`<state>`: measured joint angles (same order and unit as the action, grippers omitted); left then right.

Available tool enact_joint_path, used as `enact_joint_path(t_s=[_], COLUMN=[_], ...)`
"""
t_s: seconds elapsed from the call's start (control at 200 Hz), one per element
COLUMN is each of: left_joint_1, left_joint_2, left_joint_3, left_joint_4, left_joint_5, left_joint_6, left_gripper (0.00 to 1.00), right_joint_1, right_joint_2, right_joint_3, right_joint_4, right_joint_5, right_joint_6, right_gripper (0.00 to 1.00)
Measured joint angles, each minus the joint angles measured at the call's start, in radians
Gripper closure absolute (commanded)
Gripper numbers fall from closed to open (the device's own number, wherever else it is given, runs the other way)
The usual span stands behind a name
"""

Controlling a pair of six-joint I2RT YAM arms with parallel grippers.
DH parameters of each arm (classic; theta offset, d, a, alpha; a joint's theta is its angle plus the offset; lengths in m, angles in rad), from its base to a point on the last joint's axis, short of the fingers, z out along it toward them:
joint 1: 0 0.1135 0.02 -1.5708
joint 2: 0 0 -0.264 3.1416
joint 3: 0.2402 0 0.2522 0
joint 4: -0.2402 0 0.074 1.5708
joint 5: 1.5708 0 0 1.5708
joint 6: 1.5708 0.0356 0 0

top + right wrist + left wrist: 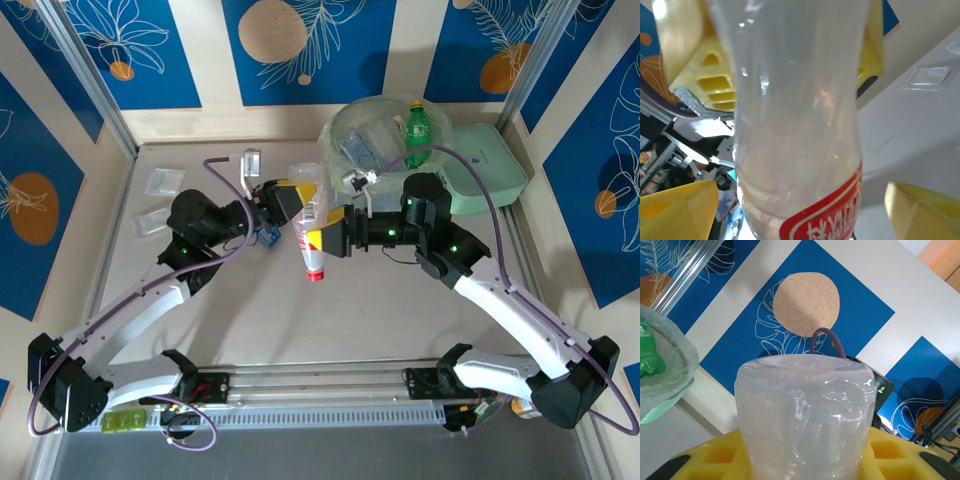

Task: Put the plastic bottles in the bin

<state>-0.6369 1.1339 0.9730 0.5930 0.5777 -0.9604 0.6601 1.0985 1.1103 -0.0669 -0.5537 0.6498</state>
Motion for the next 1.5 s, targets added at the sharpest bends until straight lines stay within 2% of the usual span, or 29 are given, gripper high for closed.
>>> enact_joint_path(t_s=[0.115, 0.21, 0.29, 0.39, 0.49, 0.55, 0.61, 0.725, 0.79, 0.85, 0.95, 1.08, 1.365, 1.5], left_joint_1=[0.0, 0.003, 0.004, 0.004, 0.01, 0.016, 0.02, 0.026, 0.026, 0.026, 0.026, 0.026, 0.026, 0.026], left_joint_2=[0.003, 0.013, 0.022, 0.027, 0.02, 0.003, -0.026, -0.11, -0.169, -0.206, -0.226, -0.182, -0.132, -0.132], left_joint_3=[0.0, 0.0, -0.002, -0.002, -0.002, 0.003, 0.03, 0.126, 0.139, 0.135, 0.111, 0.051, -0.005, -0.005], left_joint_4=[0.022, 0.044, 0.061, 0.066, 0.042, -0.023, -0.164, -0.479, -0.576, -0.637, -0.678, -0.715, -0.757, -0.754], left_joint_5=[0.004, 0.01, 0.015, 0.022, 0.024, 0.019, -0.023, -0.231, -0.342, -0.402, -0.441, -0.468, -0.474, -0.474], left_joint_6=[-0.013, -0.03, -0.04, -0.047, -0.028, 0.008, 0.079, 0.279, 0.371, 0.443, 0.531, 0.597, 0.618, 0.616], left_gripper=[0.61, 0.57, 0.42, 0.17, 0.07, 0.05, 0.05, 0.04, 0.04, 0.05, 0.05, 0.05, 0.06, 0.06], right_joint_1=[0.001, 0.005, 0.005, 0.005, -0.012, -0.039, -0.082, -0.202, -0.278, -0.337, -0.41, -0.453, -0.464, -0.463], right_joint_2=[0.007, 0.013, 0.017, 0.018, 0.016, 0.014, 0.011, 0.013, 0.025, 0.057, 0.144, 0.308, 0.66, 0.72], right_joint_3=[0.0, 0.0, 0.0, 0.0, 0.001, 0.01, 0.035, 0.153, 0.248, 0.354, 0.505, 0.669, 0.974, 1.005], right_joint_4=[0.033, 0.05, 0.057, 0.055, 0.042, 0.008, -0.047, -0.196, -0.285, -0.367, -0.455, -0.55, -0.697, -0.75], right_joint_5=[-0.002, -0.005, -0.003, -0.003, -0.003, 0.0, 0.009, 0.064, 0.116, 0.187, 0.306, 0.447, 0.691, 0.762], right_joint_6=[0.013, 0.027, 0.032, 0.032, 0.027, 0.017, 0.001, -0.054, -0.097, -0.142, -0.225, -0.316, -0.47, -0.501], right_gripper=[0.47, 0.52, 0.6, 0.62, 0.62, 0.62, 0.63, 0.63, 0.63, 0.63, 0.63, 0.64, 0.64, 0.64])
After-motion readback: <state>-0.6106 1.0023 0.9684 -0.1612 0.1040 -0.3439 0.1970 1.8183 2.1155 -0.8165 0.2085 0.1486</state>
